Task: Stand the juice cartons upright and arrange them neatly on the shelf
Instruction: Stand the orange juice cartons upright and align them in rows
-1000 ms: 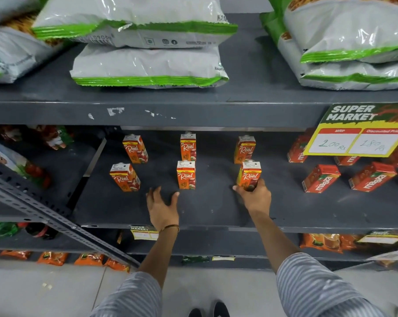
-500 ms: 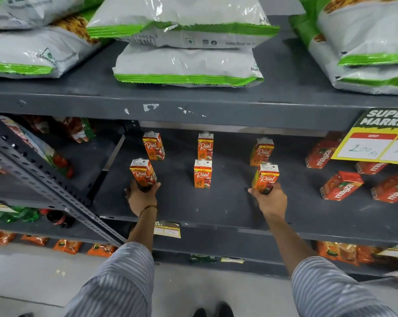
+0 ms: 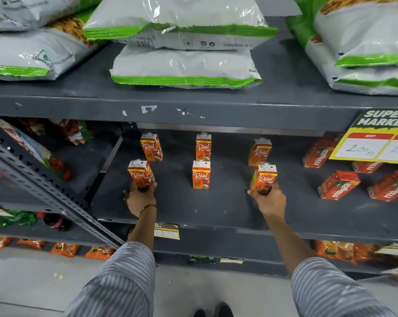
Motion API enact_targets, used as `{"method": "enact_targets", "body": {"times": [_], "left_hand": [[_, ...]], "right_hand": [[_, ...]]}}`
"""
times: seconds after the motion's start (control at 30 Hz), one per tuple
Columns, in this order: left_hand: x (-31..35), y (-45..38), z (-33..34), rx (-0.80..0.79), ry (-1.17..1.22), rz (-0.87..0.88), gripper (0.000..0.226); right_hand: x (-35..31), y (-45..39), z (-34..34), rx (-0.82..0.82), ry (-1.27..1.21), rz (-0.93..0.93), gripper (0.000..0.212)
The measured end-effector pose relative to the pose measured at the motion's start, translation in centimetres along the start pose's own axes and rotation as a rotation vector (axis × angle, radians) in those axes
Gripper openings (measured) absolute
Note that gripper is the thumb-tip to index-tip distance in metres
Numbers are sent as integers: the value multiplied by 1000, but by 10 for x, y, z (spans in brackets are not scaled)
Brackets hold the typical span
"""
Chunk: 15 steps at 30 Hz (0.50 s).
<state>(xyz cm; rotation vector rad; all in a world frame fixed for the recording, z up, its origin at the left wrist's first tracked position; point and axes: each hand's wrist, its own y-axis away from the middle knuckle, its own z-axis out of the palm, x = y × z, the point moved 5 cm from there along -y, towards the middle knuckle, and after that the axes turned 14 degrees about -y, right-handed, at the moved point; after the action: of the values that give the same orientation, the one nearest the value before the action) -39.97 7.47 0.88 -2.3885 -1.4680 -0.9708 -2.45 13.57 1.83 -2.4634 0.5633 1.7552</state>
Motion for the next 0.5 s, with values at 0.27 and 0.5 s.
{"method": "enact_targets", "body": {"times": [0.27, 0.5], "left_hand": [[3, 1, -2, 7, 14, -16, 58], [4, 2, -1, 16, 16, -11, 60]], "right_hand": [[2, -1, -2, -1, 5, 4, 61], [1, -2, -3, -6, 1, 6, 58]]}}
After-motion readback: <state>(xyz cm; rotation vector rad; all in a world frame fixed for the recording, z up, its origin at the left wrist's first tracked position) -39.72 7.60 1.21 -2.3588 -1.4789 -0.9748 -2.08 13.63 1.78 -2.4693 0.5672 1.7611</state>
